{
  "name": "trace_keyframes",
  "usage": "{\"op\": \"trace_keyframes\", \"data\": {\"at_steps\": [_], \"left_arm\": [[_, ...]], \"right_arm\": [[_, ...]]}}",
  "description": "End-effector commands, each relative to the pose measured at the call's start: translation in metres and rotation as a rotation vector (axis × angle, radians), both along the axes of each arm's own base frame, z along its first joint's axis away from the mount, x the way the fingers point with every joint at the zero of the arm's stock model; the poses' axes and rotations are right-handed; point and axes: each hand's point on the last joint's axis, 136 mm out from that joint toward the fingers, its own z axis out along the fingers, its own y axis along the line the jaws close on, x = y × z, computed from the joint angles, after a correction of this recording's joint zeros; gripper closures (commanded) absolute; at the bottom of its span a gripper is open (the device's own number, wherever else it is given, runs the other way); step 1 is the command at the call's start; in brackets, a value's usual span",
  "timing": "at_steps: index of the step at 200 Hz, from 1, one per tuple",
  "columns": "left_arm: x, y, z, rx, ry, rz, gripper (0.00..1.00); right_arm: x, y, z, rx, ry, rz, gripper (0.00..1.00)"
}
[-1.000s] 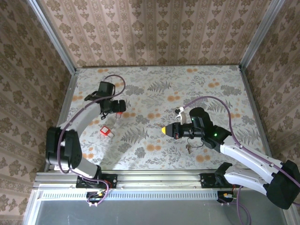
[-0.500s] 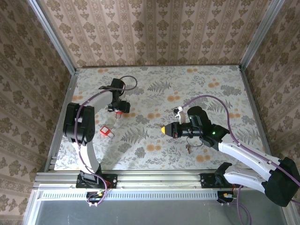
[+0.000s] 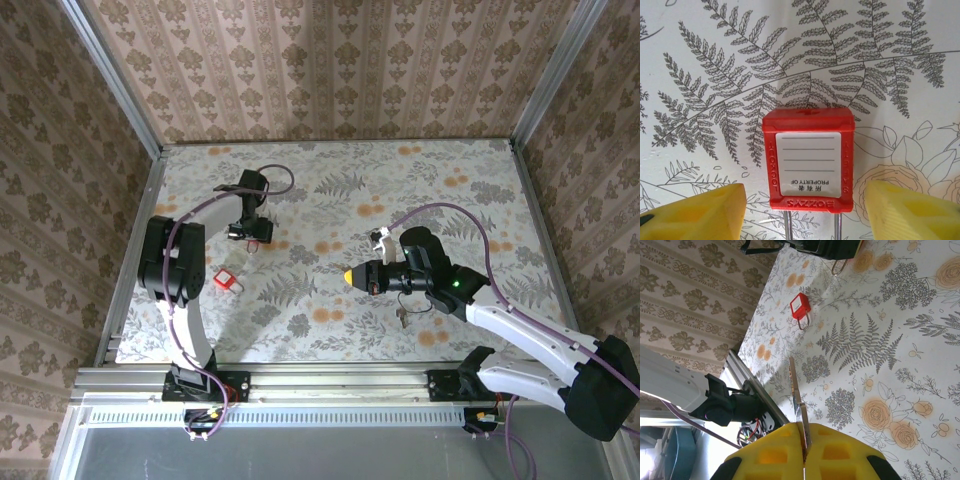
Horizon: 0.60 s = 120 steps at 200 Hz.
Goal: Unlock with the key
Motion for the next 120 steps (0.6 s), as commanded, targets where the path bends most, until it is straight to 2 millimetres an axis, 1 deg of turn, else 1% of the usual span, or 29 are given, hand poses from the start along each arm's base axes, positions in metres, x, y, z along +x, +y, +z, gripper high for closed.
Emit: {"op": "trace_keyframes", "data": {"at_steps": [1, 25, 58, 76, 102, 120], "left_arm": [[0.006, 0.0, -0.002, -0.014, -0.008, -0.008, 0.37], [0.009, -0.003, -0.005, -0.035, 0.0, -0.01, 0.4], [0.006, -0.001, -0.015, -0.037, 0.026, 0.004, 0.43], [0.007, -0.001, -0.017, -0.042, 0.022, 0.005, 0.44], [0.01, -0.003, -0.017, -0.052, 0.01, -0.005, 0.49], [0.01, -0.006, -0.019, -0.07, 0.015, -0.018, 0.55]], "right_arm": [[0.0, 0.0, 0.005, 0.002, -0.024, -0.002, 1.0], [0.001, 0.001, 0.004, 0.008, -0.017, -0.004, 1.0], [0.001, 0.0, 0.004, 0.007, -0.012, -0.008, 1.0], [0.0, 0.0, 0.005, 0.006, -0.014, -0.009, 1.0], [0.0, -0.001, 0.006, 0.004, -0.015, -0.009, 1.0], [-0.001, -0.002, 0.007, 0.004, -0.018, -0.01, 1.0]]}}
